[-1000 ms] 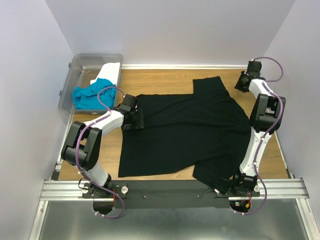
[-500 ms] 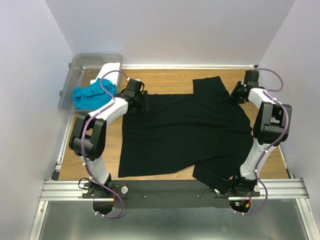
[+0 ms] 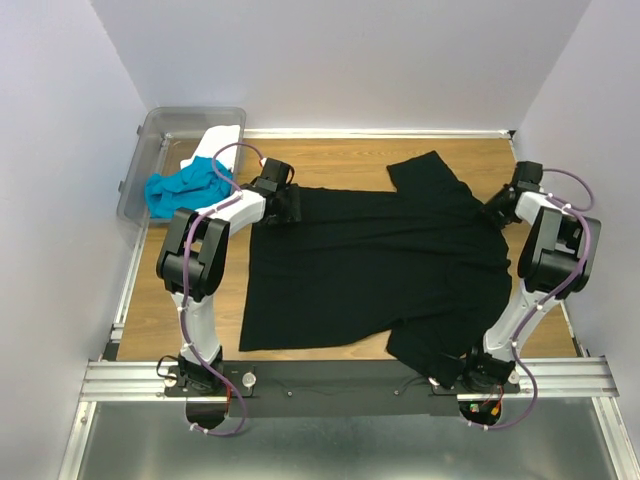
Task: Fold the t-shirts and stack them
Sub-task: Flatten the tshirt out
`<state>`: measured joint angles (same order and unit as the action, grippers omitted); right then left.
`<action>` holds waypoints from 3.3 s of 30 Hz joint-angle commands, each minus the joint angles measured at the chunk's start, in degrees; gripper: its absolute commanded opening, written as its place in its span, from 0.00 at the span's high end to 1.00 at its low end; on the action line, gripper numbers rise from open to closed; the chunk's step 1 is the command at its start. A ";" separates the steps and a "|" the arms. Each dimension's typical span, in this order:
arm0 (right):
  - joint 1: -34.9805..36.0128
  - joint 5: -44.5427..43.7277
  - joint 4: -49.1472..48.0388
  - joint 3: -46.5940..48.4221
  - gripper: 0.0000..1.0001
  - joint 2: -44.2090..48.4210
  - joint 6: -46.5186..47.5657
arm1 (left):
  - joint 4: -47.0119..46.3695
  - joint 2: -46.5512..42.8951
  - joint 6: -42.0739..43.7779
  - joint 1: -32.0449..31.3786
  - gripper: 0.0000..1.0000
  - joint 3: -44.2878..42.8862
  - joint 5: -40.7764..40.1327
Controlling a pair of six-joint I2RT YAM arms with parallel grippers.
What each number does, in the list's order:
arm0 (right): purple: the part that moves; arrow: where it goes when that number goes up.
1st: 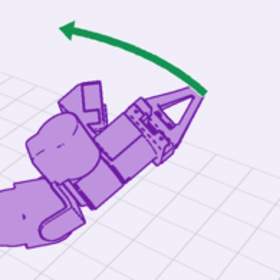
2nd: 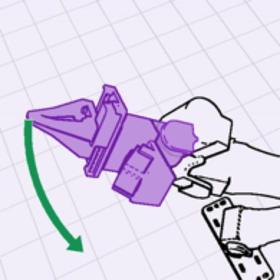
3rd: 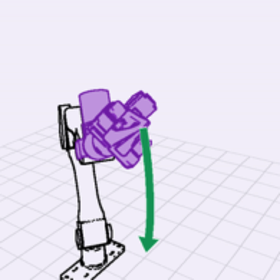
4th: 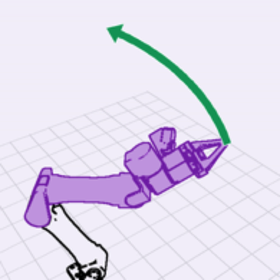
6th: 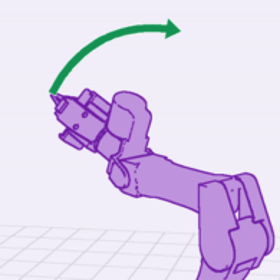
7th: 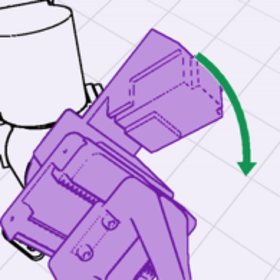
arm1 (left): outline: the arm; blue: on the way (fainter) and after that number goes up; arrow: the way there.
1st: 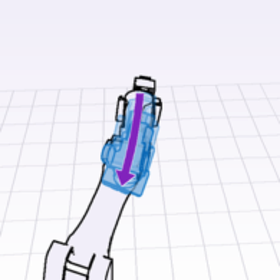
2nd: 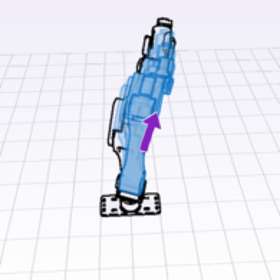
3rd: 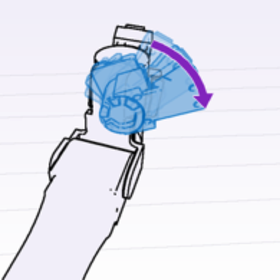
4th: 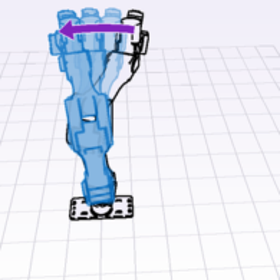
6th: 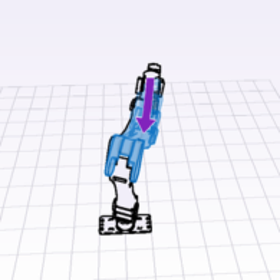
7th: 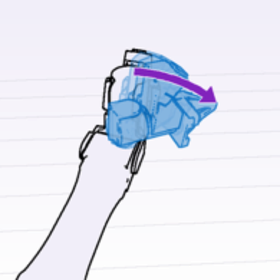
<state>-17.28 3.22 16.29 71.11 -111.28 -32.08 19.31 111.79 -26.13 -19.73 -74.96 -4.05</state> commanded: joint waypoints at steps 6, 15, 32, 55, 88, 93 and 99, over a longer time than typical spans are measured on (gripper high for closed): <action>-6.10 -7.54 3.13 -1.51 0.54 1.15 0.78 | -0.24 0.63 -0.32 0.92 0.21 2.18 0.80; -1.72 2.31 3.57 6.22 0.46 4.06 14.40 | 1.87 -1.58 0.38 2.50 0.17 -4.75 -2.45; 8.31 9.17 2.60 20.72 0.53 -12.90 16.43 | 4.42 11.43 3.19 3.73 0.29 -18.99 -4.56; 8.31 9.61 3.13 48.67 0.33 -32.86 19.15 | 9.35 26.91 1.43 8.39 0.33 -44.93 -0.60; 3.22 -7.88 11.39 -5.89 0.28 9.16 5.62 | 1.35 -13.07 0.91 2.50 0.19 12.37 3.26; 1.55 -9.11 8.85 -4.33 0.27 4.77 6.67 | -0.33 -14.93 0.64 2.41 0.19 17.47 3.53; 1.28 -10.08 8.05 0.25 0.26 1.42 10.10 | -1.47 -16.25 0.73 2.41 0.19 19.76 2.65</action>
<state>-15.35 -4.25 25.45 69.52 -107.26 -24.08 19.00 96.71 -24.99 -17.02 -56.60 -1.63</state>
